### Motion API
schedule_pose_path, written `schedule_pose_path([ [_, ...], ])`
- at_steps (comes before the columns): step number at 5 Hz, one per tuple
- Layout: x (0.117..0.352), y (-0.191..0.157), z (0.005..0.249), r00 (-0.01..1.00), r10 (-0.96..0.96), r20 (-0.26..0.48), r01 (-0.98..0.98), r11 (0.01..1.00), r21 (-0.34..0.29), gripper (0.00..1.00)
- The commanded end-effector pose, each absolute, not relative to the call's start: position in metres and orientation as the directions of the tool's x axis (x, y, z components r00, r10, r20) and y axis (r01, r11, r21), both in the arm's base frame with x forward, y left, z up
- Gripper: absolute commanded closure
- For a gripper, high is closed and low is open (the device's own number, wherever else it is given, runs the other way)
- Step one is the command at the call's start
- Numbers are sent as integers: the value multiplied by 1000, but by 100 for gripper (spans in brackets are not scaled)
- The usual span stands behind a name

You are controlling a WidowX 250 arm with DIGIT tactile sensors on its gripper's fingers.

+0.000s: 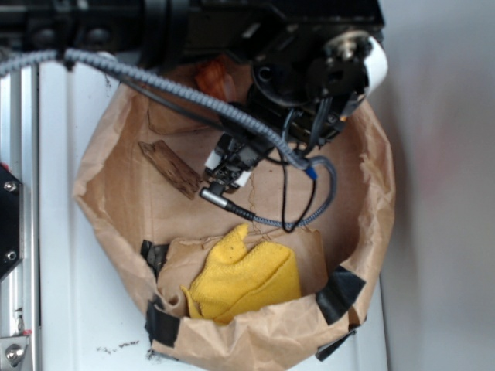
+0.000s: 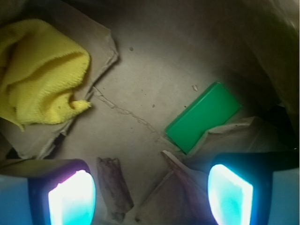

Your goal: Grab the shell.

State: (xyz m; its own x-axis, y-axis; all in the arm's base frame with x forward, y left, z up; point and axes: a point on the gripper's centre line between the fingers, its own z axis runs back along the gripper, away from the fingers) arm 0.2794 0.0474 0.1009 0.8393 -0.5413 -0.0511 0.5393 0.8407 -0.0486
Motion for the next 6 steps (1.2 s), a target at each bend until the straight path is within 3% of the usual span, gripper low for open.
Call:
schedule_pose_path([
  [1, 281, 73, 98, 866, -495, -63, 496, 868, -10, 0],
  [2, 282, 87, 97, 876, -482, -24, 483, 875, 42, 0],
  [3, 287, 88, 79, 863, -504, -11, 502, 857, 115, 0],
  [4, 285, 82, 54, 837, -538, -97, 546, 826, 138, 0],
  [6, 283, 69, 24, 807, -566, -167, 588, 797, 138, 0],
])
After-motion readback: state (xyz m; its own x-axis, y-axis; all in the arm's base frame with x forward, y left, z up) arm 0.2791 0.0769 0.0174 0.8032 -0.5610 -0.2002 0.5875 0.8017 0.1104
